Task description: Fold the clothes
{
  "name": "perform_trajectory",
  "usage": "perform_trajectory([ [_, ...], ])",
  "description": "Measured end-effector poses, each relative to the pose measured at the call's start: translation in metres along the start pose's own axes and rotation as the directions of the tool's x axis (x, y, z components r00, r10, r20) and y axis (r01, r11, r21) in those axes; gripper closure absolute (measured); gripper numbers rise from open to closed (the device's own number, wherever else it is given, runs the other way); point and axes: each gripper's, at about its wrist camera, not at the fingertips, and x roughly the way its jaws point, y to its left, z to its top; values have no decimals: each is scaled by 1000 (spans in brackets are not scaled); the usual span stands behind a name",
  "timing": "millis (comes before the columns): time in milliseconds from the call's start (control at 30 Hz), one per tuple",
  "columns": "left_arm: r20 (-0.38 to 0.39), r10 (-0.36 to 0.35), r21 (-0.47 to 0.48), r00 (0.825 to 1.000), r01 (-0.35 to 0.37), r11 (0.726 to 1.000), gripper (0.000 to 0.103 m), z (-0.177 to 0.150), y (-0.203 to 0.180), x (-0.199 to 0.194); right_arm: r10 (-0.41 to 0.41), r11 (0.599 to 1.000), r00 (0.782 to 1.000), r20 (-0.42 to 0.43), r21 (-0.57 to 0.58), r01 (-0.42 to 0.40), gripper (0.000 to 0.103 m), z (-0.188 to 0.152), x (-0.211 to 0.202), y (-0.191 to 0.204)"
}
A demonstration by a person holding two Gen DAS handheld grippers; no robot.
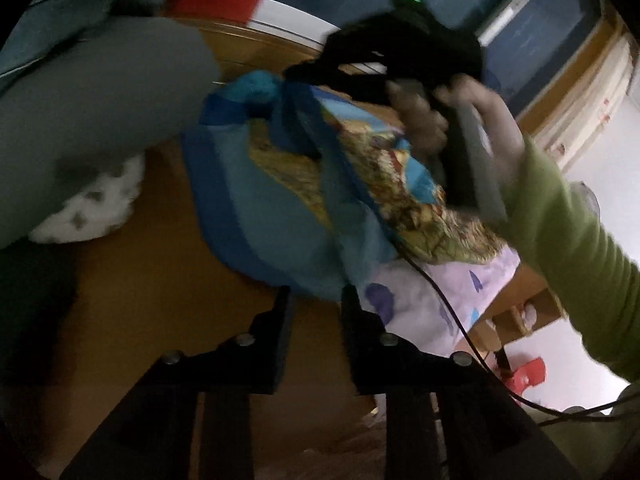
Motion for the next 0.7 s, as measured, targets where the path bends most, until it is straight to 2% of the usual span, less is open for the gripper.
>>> perform_trajectory([
  [100, -23, 17, 58, 1000, -15, 998, 72, 1, -15, 15, -81, 997, 995, -49, -9, 81, 93, 5, -2, -9],
  [167, -39, 30, 103, 999, -26, 994, 70, 0, -22, 23, -62, 997, 997, -52, -42, 60, 77, -7, -20, -13],
  [200, -48, 37, 127, 998, -31, 991, 70, 0, -26, 28, -56, 997, 997, -44, -61, 53, 60, -15, -31, -16],
  [233, -56, 50, 149, 997, -41, 988, 70, -1, -28, 32, -49, 996, 998, -36, -81, 46, 53, -23, -42, -18],
  [300, -66, 79, 185, 995, -66, 981, 70, -3, -29, 37, -38, 992, 999, -29, -125, 34, 53, -37, -61, -23],
  [400, -71, 101, 208, 992, -84, 974, 70, -1, -29, 47, -58, 974, 996, -67, -222, 42, 53, -67, -92, -34],
  [567, -55, 125, 223, 991, -109, 969, 70, 4, -24, 64, -173, 932, 977, -128, -341, 120, 53, -140, -156, -52],
  [633, -66, 85, 201, 994, -70, 977, 78, 8, -21, 64, -214, 919, 967, -135, -363, 153, 53, -160, -172, -60],
  [667, -58, 68, 170, 996, -57, 984, 94, 9, -17, 57, -228, 916, 963, -143, -366, 163, 53, -168, -176, -64],
  [700, -50, 51, 139, 997, -44, 989, 97, 10, -12, 51, -232, 916, 962, -144, -366, 166, 53, -173, -173, -66],
])
